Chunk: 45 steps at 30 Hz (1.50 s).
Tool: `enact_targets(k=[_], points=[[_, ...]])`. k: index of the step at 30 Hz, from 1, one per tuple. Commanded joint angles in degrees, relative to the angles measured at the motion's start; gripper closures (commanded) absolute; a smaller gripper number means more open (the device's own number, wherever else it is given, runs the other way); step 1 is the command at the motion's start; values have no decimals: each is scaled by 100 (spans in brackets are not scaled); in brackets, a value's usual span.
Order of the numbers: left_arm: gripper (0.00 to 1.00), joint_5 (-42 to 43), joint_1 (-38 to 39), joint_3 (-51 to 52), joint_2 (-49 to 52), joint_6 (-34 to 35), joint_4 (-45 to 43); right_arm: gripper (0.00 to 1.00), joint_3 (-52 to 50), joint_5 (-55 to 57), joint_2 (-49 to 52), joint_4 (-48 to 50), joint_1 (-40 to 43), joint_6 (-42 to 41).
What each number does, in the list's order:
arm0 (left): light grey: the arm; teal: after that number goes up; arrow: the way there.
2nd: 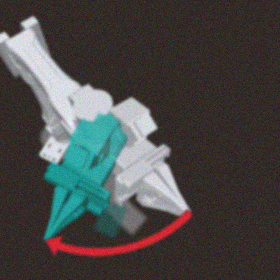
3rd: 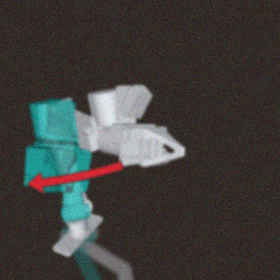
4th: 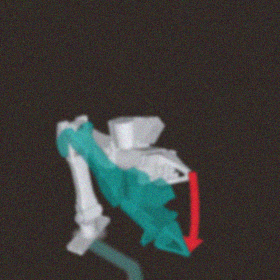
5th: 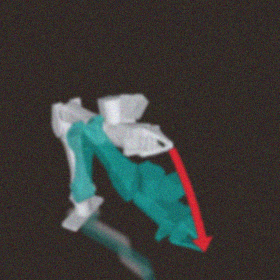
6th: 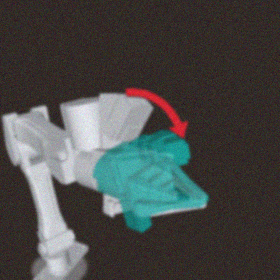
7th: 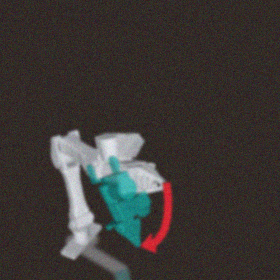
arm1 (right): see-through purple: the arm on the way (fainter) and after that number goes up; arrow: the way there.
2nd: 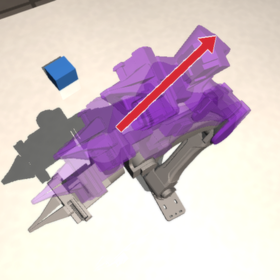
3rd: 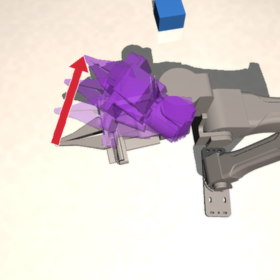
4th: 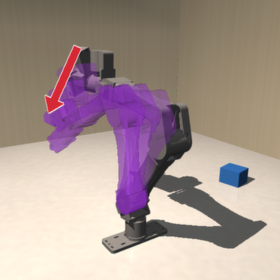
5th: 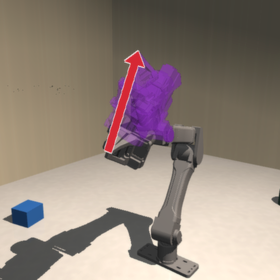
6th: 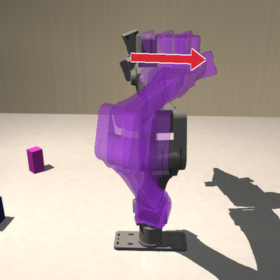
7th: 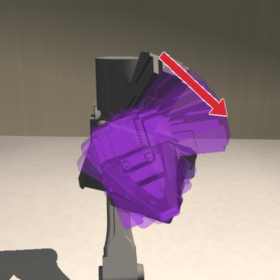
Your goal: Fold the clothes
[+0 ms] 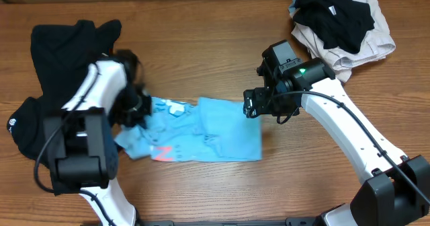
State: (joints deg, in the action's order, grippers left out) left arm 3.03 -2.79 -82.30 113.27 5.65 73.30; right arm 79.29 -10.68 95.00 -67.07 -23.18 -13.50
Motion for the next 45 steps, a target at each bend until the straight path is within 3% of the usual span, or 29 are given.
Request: enact_targets(k=[1,6,9,18,19,21,22,24,25,32,38,45], points=[[96,-214,-249,-977,-15,-146,448,9,136,44,-55,-15,162,-2],[96,-68,-35,-1725,-15,-203,957,19,175,-175,-127,-114,638,2],[96,146,313,-1738,-13,-225,1040,19,295,-354,-269,-229,1058,35],[96,229,2208,-1718,-13,-227,848,19,957,-444,-796,-787,2105,398],[92,188,2450,-1716,-13,-227,841,19,975,-444,-852,-809,2205,398],[78,81,2837,-1705,-13,-225,769,19,975,-444,-940,-850,2354,402],[67,79,3053,-1694,-13,-227,658,19,975,-448,-968,-881,2420,442],[14,81,3397,-1652,-13,-225,396,18,975,-446,-981,-942,2490,496],[0,11,3628,-1631,-13,-223,192,18,973,-444,-981,-984,2511,505],[0,-236,3499,-1878,-24,483,-35,18,973,-455,-981,-1029,2511,507],[0,-210,2704,-3237,-120,647,413,18,955,-807,-981,-940,2271,649],[0,-212,1633,-4546,-144,874,549,22,874,-782,-813,-72,866,761]])
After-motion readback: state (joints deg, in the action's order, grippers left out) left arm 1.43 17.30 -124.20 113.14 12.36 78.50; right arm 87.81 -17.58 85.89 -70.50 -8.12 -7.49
